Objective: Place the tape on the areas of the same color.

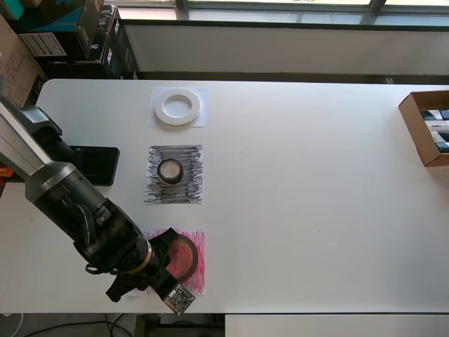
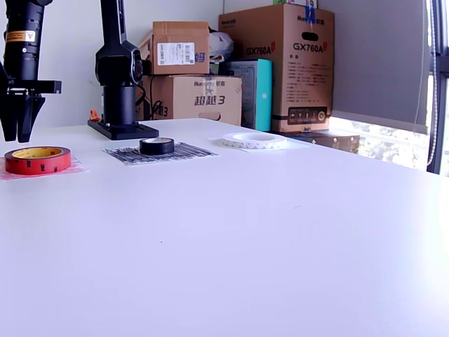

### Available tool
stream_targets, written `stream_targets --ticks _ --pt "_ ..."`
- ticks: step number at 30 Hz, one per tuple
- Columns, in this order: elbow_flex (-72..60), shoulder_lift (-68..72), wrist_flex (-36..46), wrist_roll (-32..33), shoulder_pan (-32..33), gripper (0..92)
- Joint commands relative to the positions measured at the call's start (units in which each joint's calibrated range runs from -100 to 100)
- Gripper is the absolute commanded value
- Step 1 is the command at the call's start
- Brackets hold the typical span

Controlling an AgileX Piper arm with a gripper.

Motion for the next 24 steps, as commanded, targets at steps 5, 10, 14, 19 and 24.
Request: stream_targets --ticks 5,10,14,19,24 --pt "0.3 -15.0 1.0 -4.7 2.3 31.8" --pt "0.0 -21.5 1.0 -4.8 11.0 31.7" --pt "-0.1 -25.5 1.1 -4.8 19.8 31.7" --pt "-0.1 -28.9 1.1 -4.8 30.0 31.7" --pt "-0.1 -30.4 1.1 -4.8 38.2 31.1"
